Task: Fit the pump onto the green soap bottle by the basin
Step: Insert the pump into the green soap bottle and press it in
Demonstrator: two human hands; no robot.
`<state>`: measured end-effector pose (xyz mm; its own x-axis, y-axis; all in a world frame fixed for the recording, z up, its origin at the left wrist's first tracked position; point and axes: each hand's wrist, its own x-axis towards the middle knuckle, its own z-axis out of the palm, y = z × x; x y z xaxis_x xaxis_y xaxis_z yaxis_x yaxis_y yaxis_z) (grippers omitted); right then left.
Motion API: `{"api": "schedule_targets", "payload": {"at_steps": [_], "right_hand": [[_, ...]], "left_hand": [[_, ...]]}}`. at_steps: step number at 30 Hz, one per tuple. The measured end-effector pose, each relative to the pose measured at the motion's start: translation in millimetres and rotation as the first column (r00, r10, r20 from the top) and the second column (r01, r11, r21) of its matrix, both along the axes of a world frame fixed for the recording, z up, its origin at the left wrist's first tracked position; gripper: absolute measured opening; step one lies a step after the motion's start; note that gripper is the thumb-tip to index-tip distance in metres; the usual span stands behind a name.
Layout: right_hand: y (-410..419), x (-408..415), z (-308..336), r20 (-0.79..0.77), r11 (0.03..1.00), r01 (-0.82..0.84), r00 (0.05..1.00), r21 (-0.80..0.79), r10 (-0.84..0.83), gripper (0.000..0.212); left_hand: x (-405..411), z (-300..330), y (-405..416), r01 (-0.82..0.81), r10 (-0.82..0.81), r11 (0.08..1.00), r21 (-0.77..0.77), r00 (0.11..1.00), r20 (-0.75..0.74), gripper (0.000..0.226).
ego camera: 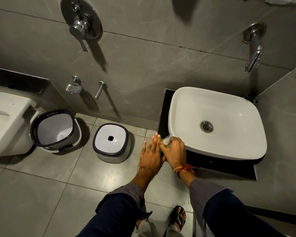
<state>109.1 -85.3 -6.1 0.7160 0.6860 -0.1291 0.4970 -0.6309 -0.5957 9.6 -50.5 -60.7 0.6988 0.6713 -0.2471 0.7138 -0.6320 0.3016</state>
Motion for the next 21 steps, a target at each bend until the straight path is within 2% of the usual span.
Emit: {"api": "schedule_targets", "payload": {"at_steps": [4, 11, 14, 16, 18, 21], "right_hand": [[3, -3, -5, -0.057, 0.999, 0.033, 0.998, 0.038, -0.031, 0.034], [3, -8, -7, -0.113, 0.978, 0.194, 0.976, 0.073, -0.185, 0.033], [-3, -11, -4, -0.083, 0.969, 0.229, 0.971, 0.093, -0.222, 0.044], [-12, -12, 0, 0.023, 0.979, 0.167, 0.985, 0.119, -0.171, 0.054], [-21, -10, 2, 0.113, 0.996, 0.047, 0.992, 0.077, -0.055, 0.062], [-34, -8, 3, 0.143, 1.0, -0.02, 0.99, 0.014, 0.017, 0.055]], "left_hand": [[1, 2, -2, -0.019, 0.019, 1.0, 0.001, 1.0, -0.021, 0.085], [4, 8, -4, -0.022, 0.022, 1.0, -0.018, 0.999, -0.048, 0.08], [3, 10, -5, -0.029, 0.027, 0.999, -0.031, 0.999, -0.044, 0.079], [3, 10, -6, -0.039, 0.038, 0.999, -0.033, 0.999, -0.037, 0.08], [3, 10, -6, -0.048, 0.047, 0.999, -0.018, 0.998, -0.031, 0.08], [4, 9, -7, -0.074, 0.074, 0.997, -0.027, 0.997, 0.004, 0.077]]}}
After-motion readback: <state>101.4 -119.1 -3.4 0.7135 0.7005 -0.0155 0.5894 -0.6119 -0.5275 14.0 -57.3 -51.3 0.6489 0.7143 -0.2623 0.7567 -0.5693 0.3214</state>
